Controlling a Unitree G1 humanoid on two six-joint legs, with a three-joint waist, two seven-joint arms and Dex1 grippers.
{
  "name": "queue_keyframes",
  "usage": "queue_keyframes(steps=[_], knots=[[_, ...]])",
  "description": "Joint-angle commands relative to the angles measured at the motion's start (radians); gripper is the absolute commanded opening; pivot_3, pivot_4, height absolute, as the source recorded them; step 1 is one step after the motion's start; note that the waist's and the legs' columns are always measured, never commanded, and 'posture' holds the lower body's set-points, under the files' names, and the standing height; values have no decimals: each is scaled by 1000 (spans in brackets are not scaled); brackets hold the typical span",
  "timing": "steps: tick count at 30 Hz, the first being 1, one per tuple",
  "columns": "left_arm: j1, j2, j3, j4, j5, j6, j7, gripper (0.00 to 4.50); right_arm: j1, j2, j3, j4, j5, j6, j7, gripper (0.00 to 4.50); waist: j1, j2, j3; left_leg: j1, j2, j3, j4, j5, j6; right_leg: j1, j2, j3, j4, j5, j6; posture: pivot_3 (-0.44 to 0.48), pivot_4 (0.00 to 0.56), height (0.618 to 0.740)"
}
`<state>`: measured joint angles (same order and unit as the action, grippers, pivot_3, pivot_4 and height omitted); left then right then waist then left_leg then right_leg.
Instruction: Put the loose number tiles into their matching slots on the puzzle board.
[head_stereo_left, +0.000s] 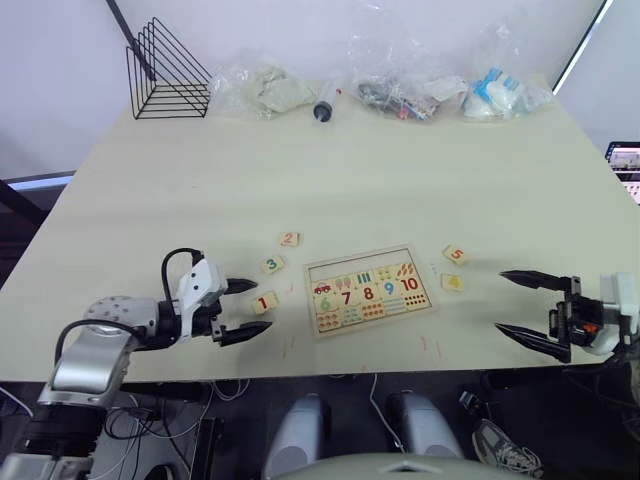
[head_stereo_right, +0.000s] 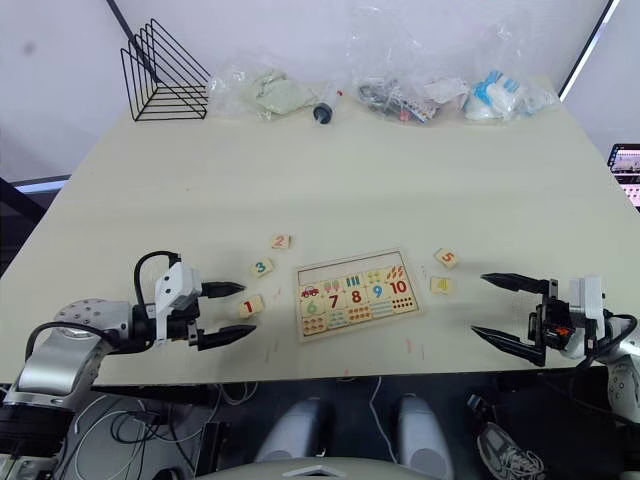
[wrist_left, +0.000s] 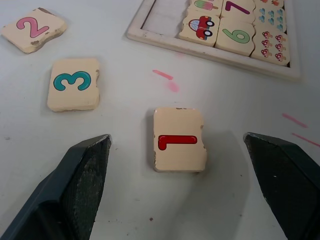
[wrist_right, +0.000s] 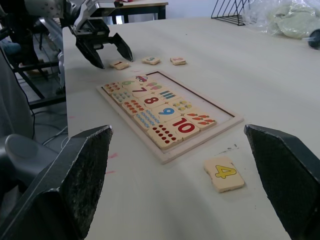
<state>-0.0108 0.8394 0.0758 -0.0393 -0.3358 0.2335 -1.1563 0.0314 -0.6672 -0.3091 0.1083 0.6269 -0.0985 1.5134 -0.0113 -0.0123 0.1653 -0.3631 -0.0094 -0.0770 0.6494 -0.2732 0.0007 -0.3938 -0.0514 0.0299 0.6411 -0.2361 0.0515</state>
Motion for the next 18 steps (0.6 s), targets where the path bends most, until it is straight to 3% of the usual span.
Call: queue_keyframes(steps=[1,3,6,12,13,18], knots=[[10,1,-3,4,12,-14,1,4500,-10,0,-10,-22,8,-22,-3,4421,0,0,0,0,0,0,0,0,0,0,0,0,0,0,0,0,150,740],[12,1,-5,12,16,-22,1,4500,-14,1,-12,-16,6,-27,-4,4421,0,0,0,0,0,0,0,0,0,0,0,0,0,0,0,0,150,740],[16,1,-15,38,44,-70,2,3725,-19,3,-13,-7,4,-37,-7,4500,-1,0,0,0,0,0,0,0,0,0,0,0,0,0,0,0,150,740],[31,-8,-23,60,55,-127,-3,1133,-28,3,-13,11,-1,-51,-11,4500,-2,0,0,0,0,0,0,0,0,0,0,0,0,0,0,0,150,740],[33,-9,-24,62,56,-140,-6,908,-30,3,-13,14,-2,-54,-12,4500,-2,0,0,0,0,0,0,0,0,0,0,1,0,0,0,0,150,740],[38,-5,-13,38,34,-156,-16,910,-33,9,-11,19,-6,-61,-17,4500,-2,0,0,0,0,0,0,0,0,0,0,1,0,0,0,0,150,740]])
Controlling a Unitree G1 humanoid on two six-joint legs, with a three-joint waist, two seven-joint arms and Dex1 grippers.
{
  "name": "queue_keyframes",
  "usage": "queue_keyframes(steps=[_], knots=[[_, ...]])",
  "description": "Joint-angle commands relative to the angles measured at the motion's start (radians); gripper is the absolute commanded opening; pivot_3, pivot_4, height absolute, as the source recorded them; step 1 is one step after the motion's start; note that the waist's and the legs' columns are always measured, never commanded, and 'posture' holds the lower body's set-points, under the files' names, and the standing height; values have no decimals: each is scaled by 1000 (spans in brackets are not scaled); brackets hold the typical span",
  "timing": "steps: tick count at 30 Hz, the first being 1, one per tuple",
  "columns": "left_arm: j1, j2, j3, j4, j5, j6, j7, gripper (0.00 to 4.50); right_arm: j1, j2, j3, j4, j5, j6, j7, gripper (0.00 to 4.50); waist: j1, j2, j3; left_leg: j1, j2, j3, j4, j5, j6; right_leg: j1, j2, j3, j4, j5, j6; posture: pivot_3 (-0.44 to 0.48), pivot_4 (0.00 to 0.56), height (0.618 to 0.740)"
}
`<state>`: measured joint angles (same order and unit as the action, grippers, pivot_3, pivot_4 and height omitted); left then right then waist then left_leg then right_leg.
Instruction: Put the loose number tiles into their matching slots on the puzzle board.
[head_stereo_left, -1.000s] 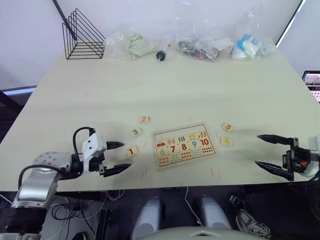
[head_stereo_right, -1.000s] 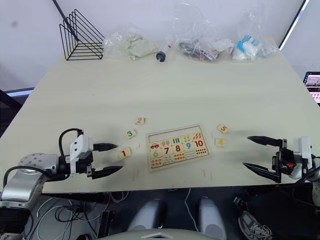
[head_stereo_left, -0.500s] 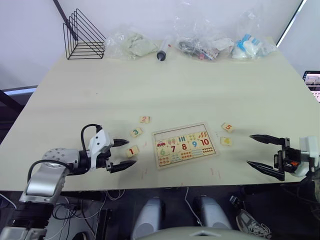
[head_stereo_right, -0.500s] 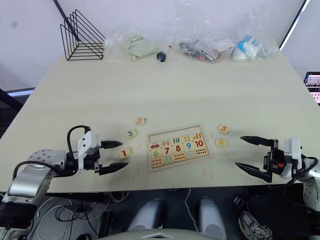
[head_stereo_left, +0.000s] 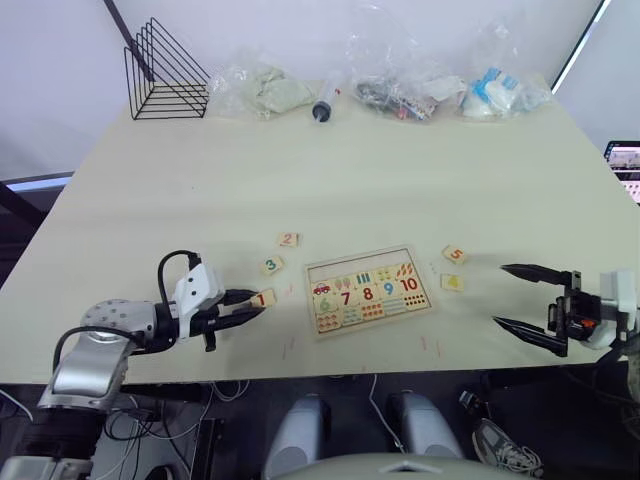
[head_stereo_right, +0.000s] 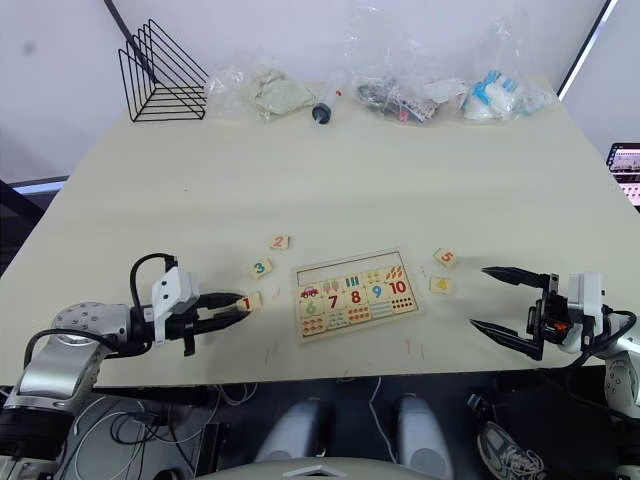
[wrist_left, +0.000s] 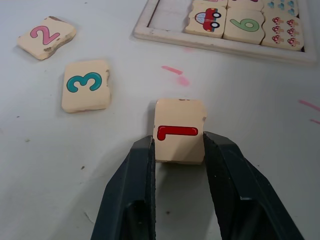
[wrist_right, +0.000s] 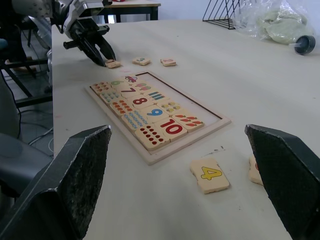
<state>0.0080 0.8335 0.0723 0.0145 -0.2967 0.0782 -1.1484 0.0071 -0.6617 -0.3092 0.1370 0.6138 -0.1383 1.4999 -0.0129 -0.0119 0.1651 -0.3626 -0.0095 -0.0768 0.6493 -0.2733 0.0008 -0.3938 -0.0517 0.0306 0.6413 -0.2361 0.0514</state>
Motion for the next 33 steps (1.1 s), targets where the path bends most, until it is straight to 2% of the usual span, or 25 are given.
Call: queue_keyframes(steps=[1,7,11,15,20,25,28,33], knots=[[18,6,-6,-24,-10,-2,-29,910,-8,5,-11,-11,8,-21,-6,4500,0,0,0,0,0,0,0,0,0,0,0,0,0,0,0,0,150,740],[-12,71,13,-91,-24,21,-74,910,5,13,-15,-27,10,-25,-17,4500,0,0,0,-1,0,0,0,0,0,0,1,-1,0,0,0,0,150,740],[-47,98,19,-141,-55,92,-81,910,14,13,-21,-31,9,-31,-25,4500,1,1,1,-1,0,0,0,0,0,0,0,-1,1,0,0,0,150,740],[-137,131,7,-196,-102,218,-102,910,25,17,-19,-42,9,-37,-39,4500,0,0,1,-1,0,0,0,0,0,0,1,-2,1,0,0,0,150,740],[-280,133,-48,-210,-101,303,-116,910,29,29,-17,-60,19,-29,-61,4500,-1,0,1,-1,-3,-1,1,0,0,0,2,-2,1,0,0,0,150,740],[-360,120,-107,-213,-89,362,-120,910,31,37,-14,-82,22,-20,-81,4500,-4,0,1,-1,-3,0,1,0,0,0,2,-1,1,0,0,0,150,740],[-394,129,-174,-216,11,323,-96,910,30,40,-15,-87,23,-22,-86,4500,-3,0,2,-1,-3,-1,1,0,0,0,2,-1,1,0,0,0,150,740],[-521,75,-265,-272,34,536,-19,910,30,46,-15,-93,25,-27,-97,4500,2,0,2,-3,-4,-3,3,0,0,0,2,-2,1,0,0,0,150,740]])
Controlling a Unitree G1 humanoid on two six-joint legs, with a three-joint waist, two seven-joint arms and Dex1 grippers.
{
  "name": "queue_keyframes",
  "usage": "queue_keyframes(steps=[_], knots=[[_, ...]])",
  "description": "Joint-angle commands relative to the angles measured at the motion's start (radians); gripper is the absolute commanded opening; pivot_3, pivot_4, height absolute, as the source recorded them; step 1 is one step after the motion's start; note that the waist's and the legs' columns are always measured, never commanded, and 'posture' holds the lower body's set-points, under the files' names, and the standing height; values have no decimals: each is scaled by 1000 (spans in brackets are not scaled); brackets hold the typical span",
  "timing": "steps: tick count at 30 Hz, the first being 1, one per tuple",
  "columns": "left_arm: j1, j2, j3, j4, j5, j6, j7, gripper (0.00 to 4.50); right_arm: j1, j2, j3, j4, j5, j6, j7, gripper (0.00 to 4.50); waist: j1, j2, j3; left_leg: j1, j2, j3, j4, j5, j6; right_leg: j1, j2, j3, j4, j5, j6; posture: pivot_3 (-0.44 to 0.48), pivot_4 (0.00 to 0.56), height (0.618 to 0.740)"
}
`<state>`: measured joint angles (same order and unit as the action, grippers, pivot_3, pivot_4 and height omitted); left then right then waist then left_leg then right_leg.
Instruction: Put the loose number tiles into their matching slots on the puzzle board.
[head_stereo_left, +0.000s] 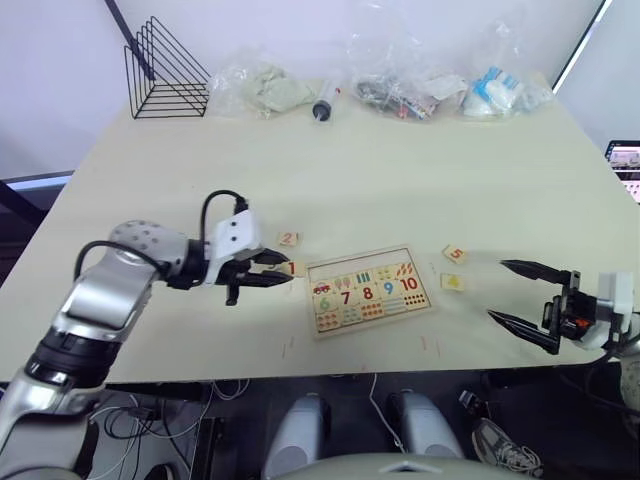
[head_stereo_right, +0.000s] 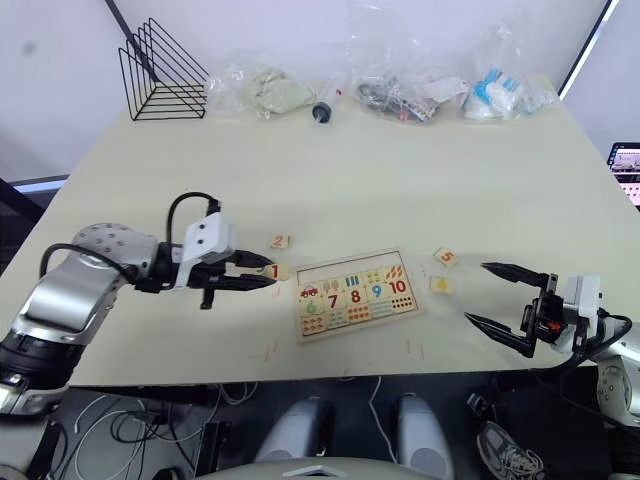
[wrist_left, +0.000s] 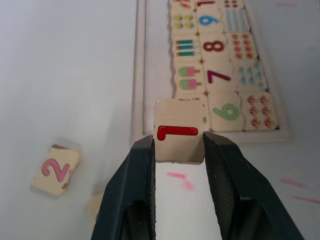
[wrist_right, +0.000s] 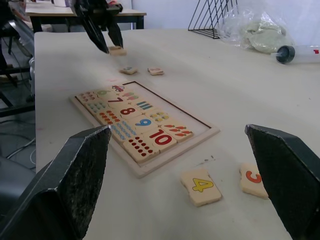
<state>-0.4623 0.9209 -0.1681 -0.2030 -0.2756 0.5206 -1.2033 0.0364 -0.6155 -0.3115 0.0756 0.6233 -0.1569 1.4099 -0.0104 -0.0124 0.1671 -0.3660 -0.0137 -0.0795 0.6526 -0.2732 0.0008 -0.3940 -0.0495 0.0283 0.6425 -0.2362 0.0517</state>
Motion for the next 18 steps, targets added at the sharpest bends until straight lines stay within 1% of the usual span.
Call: queue_keyframes(steps=[1,3,5,9,15,18], knots=[[-59,-16,-47,-60,33,104,46,910,0,2,-12,-31,15,-11,-8,4500,-2,0,0,0,0,0,0,0,0,0,0,0,0,0,0,0,150,740],[-71,-35,-76,-69,46,149,71,910,-2,6,-12,-31,13,-14,-11,4500,-5,0,0,0,0,0,0,0,0,0,0,0,0,0,0,0,150,740],[-71,-33,-106,-77,71,146,72,910,-4,8,-11,-30,10,-17,-14,4500,-9,0,0,0,0,1,0,0,0,0,0,0,0,0,0,0,150,740],[-100,-70,-166,-63,114,146,92,910,-8,8,-14,-19,6,-28,-13,4500,-4,0,0,0,0,0,0,0,0,0,1,0,1,0,0,0,150,740],[-133,-112,-216,-39,172,142,111,910,1,14,-13,-33,4,-36,-27,4500,-3,0,0,0,0,-1,0,0,0,0,1,0,1,0,0,0,150,740],[-146,-115,-230,-25,193,155,108,910,9,18,-10,-42,3,-37,-33,4500,-3,0,0,0,0,-1,0,0,0,0,1,1,1,0,0,0,150,740]])
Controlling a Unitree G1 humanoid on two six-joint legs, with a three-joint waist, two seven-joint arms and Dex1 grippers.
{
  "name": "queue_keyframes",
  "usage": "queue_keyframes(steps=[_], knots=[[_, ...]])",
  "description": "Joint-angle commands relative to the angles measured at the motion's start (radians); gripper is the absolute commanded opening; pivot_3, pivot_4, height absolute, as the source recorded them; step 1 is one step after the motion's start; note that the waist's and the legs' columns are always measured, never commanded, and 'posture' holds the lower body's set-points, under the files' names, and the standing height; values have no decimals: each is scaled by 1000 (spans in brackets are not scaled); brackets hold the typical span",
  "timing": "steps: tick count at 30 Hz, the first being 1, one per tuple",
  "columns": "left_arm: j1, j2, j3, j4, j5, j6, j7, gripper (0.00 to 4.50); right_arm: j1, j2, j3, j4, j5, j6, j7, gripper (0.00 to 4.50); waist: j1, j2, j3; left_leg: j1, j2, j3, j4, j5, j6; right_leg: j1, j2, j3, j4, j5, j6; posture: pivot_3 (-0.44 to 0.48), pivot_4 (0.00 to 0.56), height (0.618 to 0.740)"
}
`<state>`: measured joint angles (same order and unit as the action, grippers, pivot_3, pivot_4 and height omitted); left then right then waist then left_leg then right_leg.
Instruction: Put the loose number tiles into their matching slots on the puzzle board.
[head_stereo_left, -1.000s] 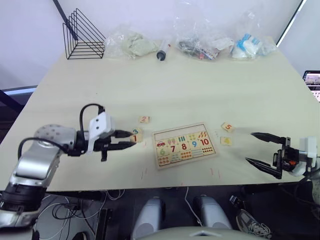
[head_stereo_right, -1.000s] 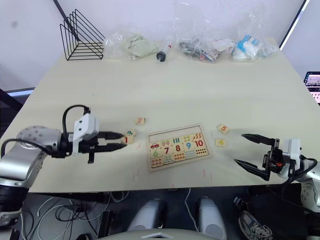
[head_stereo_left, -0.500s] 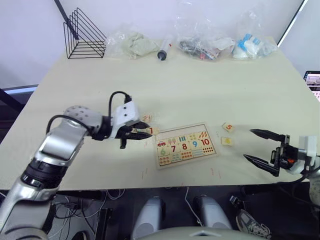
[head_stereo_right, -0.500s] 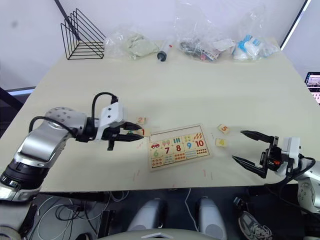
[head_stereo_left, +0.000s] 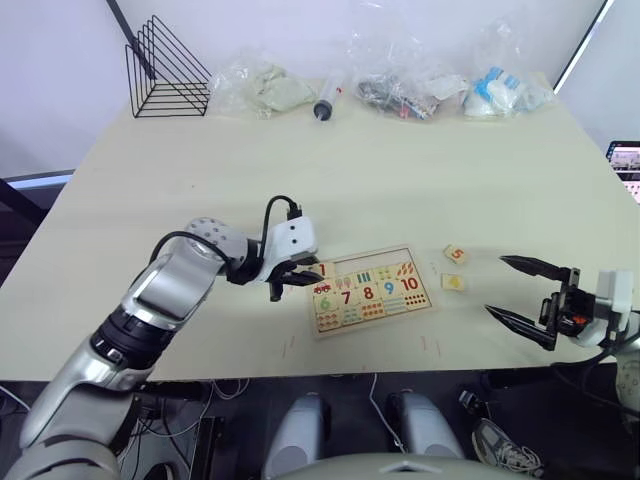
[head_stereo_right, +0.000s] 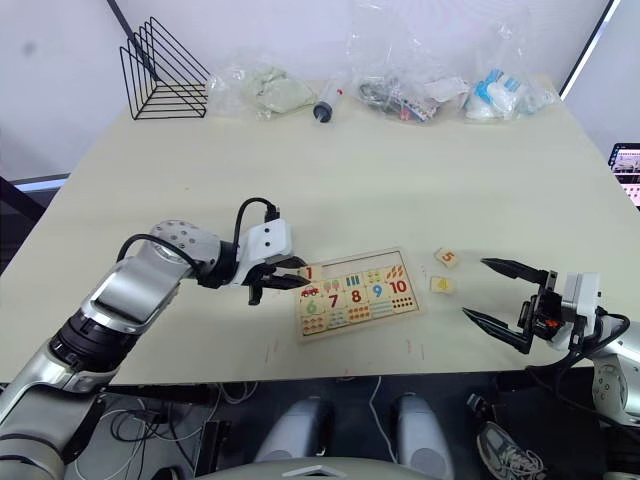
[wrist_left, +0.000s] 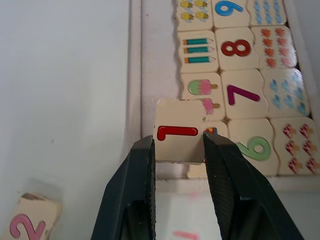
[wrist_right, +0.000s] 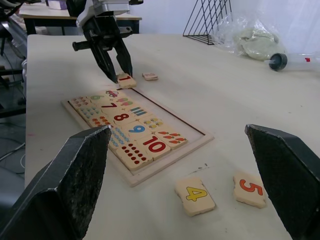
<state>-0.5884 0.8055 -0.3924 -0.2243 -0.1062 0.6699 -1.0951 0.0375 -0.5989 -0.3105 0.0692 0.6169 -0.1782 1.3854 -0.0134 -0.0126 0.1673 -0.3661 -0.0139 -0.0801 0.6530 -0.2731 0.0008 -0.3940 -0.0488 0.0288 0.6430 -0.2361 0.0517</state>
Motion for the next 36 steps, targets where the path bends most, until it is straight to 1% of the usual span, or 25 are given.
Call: queue_keyframes(steps=[1,7,19,36], knots=[[-26,-1,-8,4,24,13,-3,910,9,2,-11,-38,9,-16,-10,4500,0,0,0,0,0,0,0,0,0,0,0,0,0,0,0,0,150,740],[-43,-2,-16,30,43,13,-10,910,14,2,-17,-37,9,-20,-13,4500,-1,0,0,0,0,0,0,0,0,0,0,0,0,0,0,0,150,740],[-31,8,-16,39,61,4,-39,910,14,-1,-13,-29,8,-23,-11,4500,-1,0,0,0,0,0,0,0,0,0,0,0,0,0,0,0,150,740],[-28,-2,-22,60,86,-11,-57,910,17,-5,-13,-19,2,-35,-5,4500,0,0,0,0,0,0,0,0,0,0,0,0,0,0,0,0,150,740]])
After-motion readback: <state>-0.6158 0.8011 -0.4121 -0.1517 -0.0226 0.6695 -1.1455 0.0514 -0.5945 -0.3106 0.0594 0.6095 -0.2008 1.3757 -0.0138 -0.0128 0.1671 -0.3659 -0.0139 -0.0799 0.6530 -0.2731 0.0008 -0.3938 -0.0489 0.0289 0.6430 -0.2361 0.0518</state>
